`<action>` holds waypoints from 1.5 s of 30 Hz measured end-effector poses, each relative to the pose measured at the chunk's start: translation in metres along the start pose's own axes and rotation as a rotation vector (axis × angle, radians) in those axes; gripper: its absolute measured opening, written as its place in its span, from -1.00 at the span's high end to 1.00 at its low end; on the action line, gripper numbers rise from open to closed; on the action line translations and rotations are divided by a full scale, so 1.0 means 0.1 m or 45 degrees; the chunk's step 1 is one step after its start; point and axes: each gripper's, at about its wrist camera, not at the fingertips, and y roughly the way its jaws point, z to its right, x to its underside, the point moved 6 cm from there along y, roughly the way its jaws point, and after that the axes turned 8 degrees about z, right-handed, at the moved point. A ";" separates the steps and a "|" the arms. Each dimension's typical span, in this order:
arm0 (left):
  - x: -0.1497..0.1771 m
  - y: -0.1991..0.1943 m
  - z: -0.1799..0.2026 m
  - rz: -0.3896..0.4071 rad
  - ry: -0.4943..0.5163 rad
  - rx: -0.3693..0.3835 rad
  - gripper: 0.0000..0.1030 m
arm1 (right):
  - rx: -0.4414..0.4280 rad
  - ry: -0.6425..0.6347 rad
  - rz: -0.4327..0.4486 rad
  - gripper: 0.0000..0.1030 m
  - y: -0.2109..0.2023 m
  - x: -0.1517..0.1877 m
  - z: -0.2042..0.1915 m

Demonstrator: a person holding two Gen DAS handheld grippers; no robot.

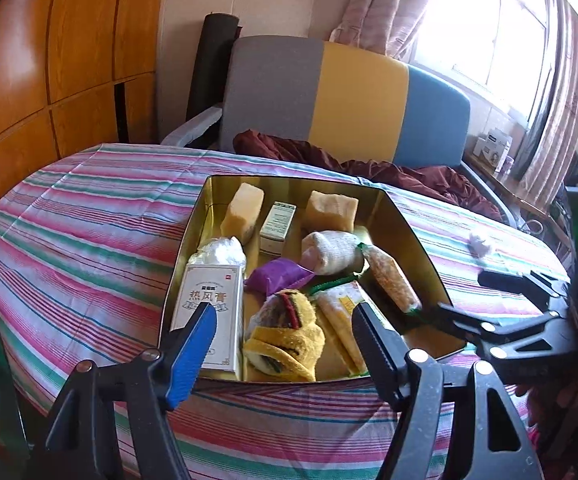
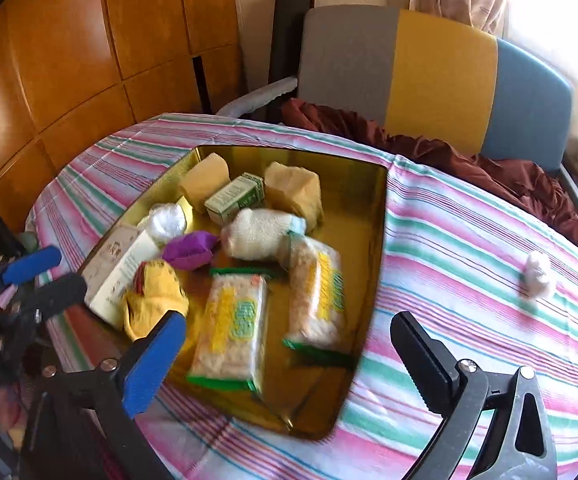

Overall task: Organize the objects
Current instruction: 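Grasp the purple snack pack with the right gripper while left grasps the white plastic bundle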

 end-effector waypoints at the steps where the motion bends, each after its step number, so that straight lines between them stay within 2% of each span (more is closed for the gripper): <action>1: 0.00 0.00 0.03 -0.002 0.014 0.003 -0.39 | -0.016 0.006 -0.015 -0.99 -0.04 0.05 0.04; 7: 0.02 -0.03 0.22 -0.003 0.070 0.030 -0.39 | -0.022 0.096 -0.053 -0.99 -0.31 0.29 0.44; 15: 0.06 -0.04 0.59 -0.013 0.170 0.125 -0.36 | 0.205 0.264 -0.089 -0.99 -0.70 0.45 1.34; 18: 0.11 -0.01 0.74 -0.042 0.200 0.174 -0.36 | 0.320 0.338 -0.144 -0.99 -0.82 0.55 1.73; 22: 0.19 0.04 0.91 -0.080 0.243 0.223 -0.36 | 0.386 0.409 -0.242 -0.99 -0.92 0.71 2.18; 26: 0.23 0.07 1.07 -0.102 0.276 0.262 -0.36 | 0.320 0.447 -0.396 -0.95 -0.83 0.93 2.33; 28: 0.23 0.08 1.15 -0.106 0.293 0.277 -0.36 | 0.310 0.489 -0.477 -0.81 -0.75 1.07 2.34; 30: 0.24 0.08 1.22 -0.115 0.308 0.298 -0.36 | 0.325 0.515 -0.499 -0.75 -0.72 1.16 2.39; 32: 0.25 0.09 1.28 -0.123 0.325 0.320 -0.36 | 0.315 0.455 -0.504 -0.75 -0.75 1.17 2.37; 34: 0.27 0.10 1.34 -0.130 0.342 0.334 -0.36 | 0.256 0.349 -0.556 -0.80 -0.77 1.18 2.28; 37: 0.29 0.14 1.43 -0.148 0.348 0.357 -0.36 | 0.244 0.142 -0.619 -0.82 -0.75 1.17 2.16; 39: 0.30 0.16 1.51 -0.163 0.356 0.376 -0.36 | 0.238 0.070 -0.657 -0.82 -0.68 1.20 2.14; 41: 0.31 0.16 1.58 -0.171 0.380 0.392 -0.36 | 0.245 0.009 -0.698 -0.74 -0.56 1.25 2.12; 42: 0.30 0.16 1.62 -0.173 0.391 0.397 -0.36 | 0.267 -0.031 -0.716 -0.42 -0.49 1.27 2.13; 43: 0.29 0.16 1.65 -0.172 0.398 0.400 -0.36 | 0.300 -0.070 -0.732 0.30 -0.44 1.29 2.15; 44: 0.28 0.17 1.68 -0.170 0.404 0.403 -0.36 | 0.331 -0.084 -0.739 0.25 -0.41 1.30 2.18; 45: 0.26 0.18 1.71 -0.168 0.408 0.406 -0.36 | 0.338 -0.075 -0.723 0.28 -0.40 1.29 2.21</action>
